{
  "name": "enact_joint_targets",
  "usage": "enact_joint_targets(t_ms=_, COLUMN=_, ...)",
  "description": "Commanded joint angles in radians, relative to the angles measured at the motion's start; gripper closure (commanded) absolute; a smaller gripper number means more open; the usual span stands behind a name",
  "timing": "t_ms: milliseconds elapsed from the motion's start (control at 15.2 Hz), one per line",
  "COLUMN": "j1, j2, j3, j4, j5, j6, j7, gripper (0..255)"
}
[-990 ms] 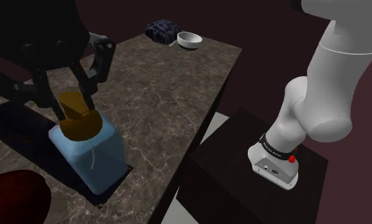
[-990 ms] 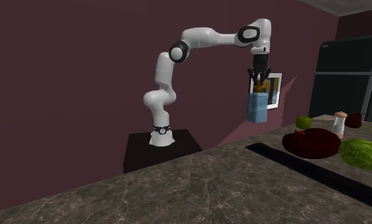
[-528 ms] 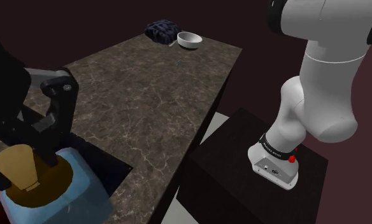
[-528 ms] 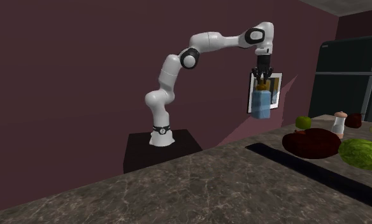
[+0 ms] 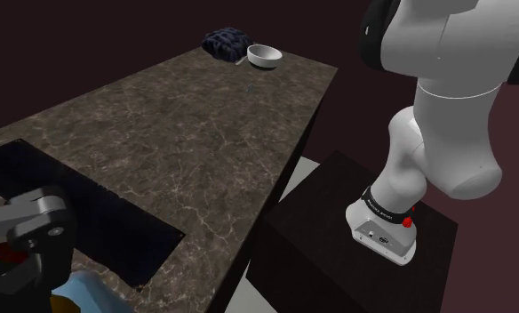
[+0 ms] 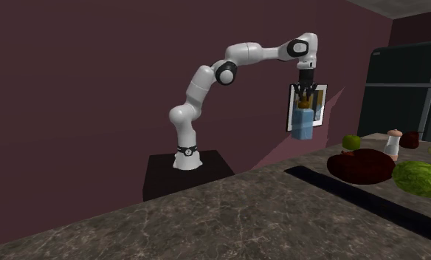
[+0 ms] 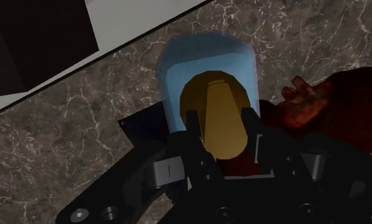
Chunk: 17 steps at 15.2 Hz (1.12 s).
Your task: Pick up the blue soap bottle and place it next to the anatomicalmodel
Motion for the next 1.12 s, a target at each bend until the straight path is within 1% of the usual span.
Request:
enact_joint_targets(t_ms=0, j1=-0.011, j2=-0.008, j3=0.001, j4=-0.04, j5=0.004, j6=0.032, j7=0.003, gripper=255)
enact_joint_targets(t_ms=462, j1=-0.052, j2=-0.042, j3=0.006, j4=-0.192, j5=0.02, j6=0.148, j7=0.01, gripper=255)
enact_joint_targets(t_ms=1056, j1=-0.081, j2=-0.055, j3=0.004, j4=-0.337, j5=0.023, j6=0.277, j7=0.02, gripper=255)
